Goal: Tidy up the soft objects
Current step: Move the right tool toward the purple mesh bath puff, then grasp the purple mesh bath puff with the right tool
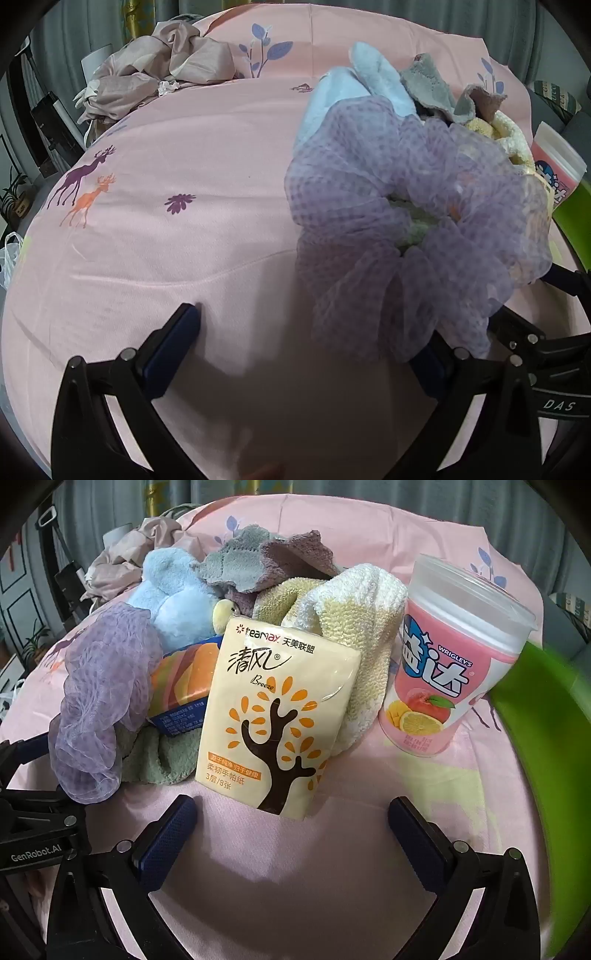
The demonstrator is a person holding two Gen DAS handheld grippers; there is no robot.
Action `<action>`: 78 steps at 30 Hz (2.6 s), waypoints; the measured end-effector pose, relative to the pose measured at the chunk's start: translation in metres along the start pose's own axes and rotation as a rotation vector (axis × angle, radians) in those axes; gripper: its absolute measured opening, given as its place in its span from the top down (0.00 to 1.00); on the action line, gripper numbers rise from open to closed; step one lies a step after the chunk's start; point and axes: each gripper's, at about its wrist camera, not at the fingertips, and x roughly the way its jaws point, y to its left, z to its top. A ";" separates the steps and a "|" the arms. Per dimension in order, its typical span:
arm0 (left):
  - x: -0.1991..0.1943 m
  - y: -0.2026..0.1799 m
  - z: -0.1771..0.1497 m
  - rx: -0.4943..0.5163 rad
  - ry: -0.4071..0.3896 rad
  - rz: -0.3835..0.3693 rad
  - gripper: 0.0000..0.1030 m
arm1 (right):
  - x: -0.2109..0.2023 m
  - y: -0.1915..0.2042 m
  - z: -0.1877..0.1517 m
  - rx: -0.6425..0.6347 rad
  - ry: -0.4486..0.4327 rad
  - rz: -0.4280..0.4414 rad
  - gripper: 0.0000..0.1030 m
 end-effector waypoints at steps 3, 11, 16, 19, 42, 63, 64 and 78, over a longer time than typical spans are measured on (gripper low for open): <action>0.000 0.000 0.000 -0.002 0.002 -0.002 0.01 | 0.000 0.000 0.000 -0.001 -0.002 -0.001 0.00; 0.002 -0.002 0.001 0.010 0.007 0.016 0.01 | 0.000 0.000 0.000 -0.001 -0.001 -0.001 0.00; 0.001 -0.001 0.000 0.006 0.006 0.012 0.01 | 0.000 0.000 0.000 -0.001 -0.002 -0.002 0.00; 0.003 0.001 0.001 0.000 0.023 0.014 0.01 | 0.000 0.000 0.001 -0.001 0.000 -0.002 0.00; -0.050 0.034 0.026 -0.239 0.059 -0.267 0.16 | -0.084 0.002 0.051 0.073 -0.029 0.154 0.00; -0.017 0.041 0.021 -0.293 0.159 -0.285 0.53 | -0.041 0.047 0.088 0.102 0.020 0.304 0.35; -0.013 0.040 0.019 -0.302 0.174 -0.302 0.59 | -0.040 0.047 0.087 0.105 0.022 0.323 0.35; -0.025 0.039 0.018 -0.342 0.127 -0.404 0.94 | -0.021 0.056 0.074 0.149 0.073 0.407 0.80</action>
